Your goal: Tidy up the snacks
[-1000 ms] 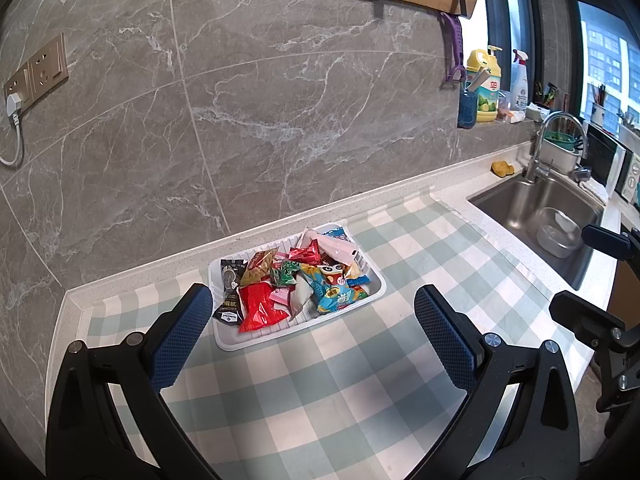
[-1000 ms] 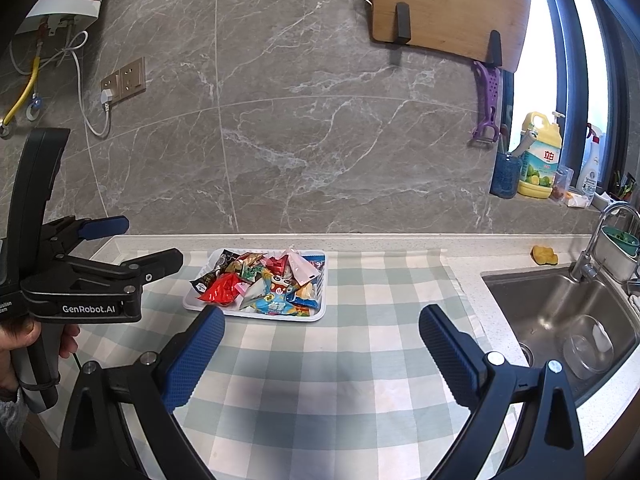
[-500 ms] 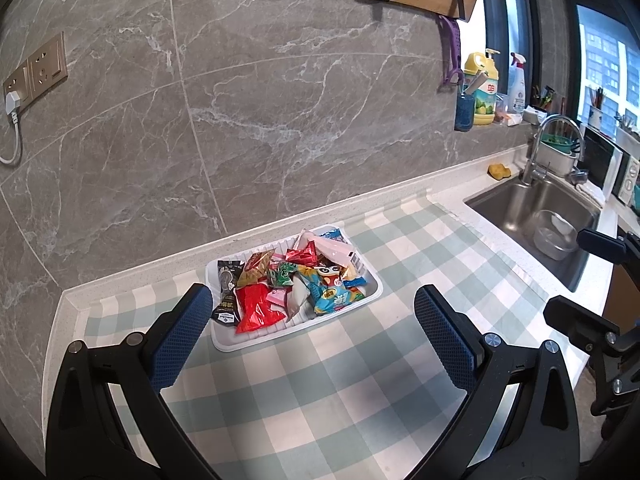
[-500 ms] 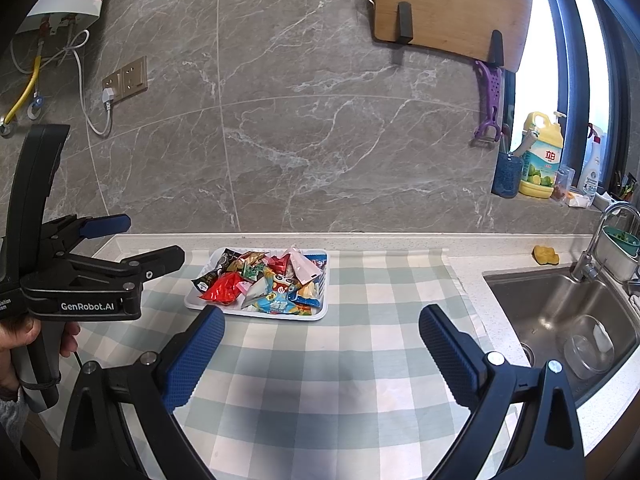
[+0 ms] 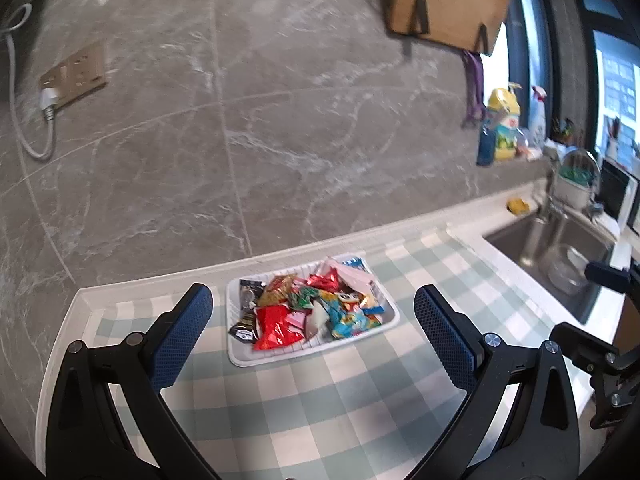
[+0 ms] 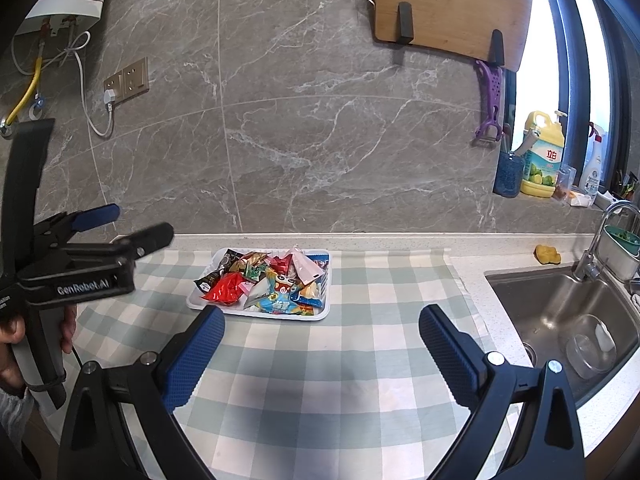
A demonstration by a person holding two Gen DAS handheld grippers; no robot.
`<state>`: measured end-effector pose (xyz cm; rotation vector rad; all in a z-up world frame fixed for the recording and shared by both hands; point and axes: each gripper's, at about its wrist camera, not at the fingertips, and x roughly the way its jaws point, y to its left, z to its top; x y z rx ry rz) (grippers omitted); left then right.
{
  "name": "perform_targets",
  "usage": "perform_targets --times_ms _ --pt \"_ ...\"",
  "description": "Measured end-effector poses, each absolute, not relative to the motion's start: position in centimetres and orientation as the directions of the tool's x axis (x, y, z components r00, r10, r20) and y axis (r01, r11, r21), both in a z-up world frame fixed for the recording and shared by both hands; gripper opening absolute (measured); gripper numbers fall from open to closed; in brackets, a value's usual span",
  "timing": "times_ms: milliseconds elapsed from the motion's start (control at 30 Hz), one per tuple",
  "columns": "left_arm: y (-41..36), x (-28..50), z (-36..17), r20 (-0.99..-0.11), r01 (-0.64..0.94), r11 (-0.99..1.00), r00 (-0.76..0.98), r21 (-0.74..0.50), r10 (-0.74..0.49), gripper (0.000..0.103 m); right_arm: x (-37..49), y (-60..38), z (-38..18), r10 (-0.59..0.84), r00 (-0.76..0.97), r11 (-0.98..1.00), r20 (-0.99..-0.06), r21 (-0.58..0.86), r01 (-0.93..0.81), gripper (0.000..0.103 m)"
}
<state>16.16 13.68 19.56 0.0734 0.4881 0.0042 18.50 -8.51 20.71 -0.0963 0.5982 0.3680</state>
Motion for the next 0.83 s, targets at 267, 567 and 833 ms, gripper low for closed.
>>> perform_targets --times_ms 267,567,833 --pt "14.2 15.2 19.4 -0.433 0.023 0.997 0.901 0.069 0.009 0.103 18.2 -8.1 20.4 0.315 0.757 0.93 -0.572 0.025 -0.367 0.1" --pt "12.4 14.7 18.4 -0.403 -0.002 0.981 0.912 0.192 0.081 0.103 18.3 -8.1 20.1 0.32 0.748 0.929 -0.582 0.038 -0.368 0.1" --pt "13.0 15.8 16.8 -0.529 0.031 0.994 0.848 0.106 0.03 0.103 18.2 -8.1 19.6 0.325 0.737 0.928 -0.592 0.048 -0.37 0.1"
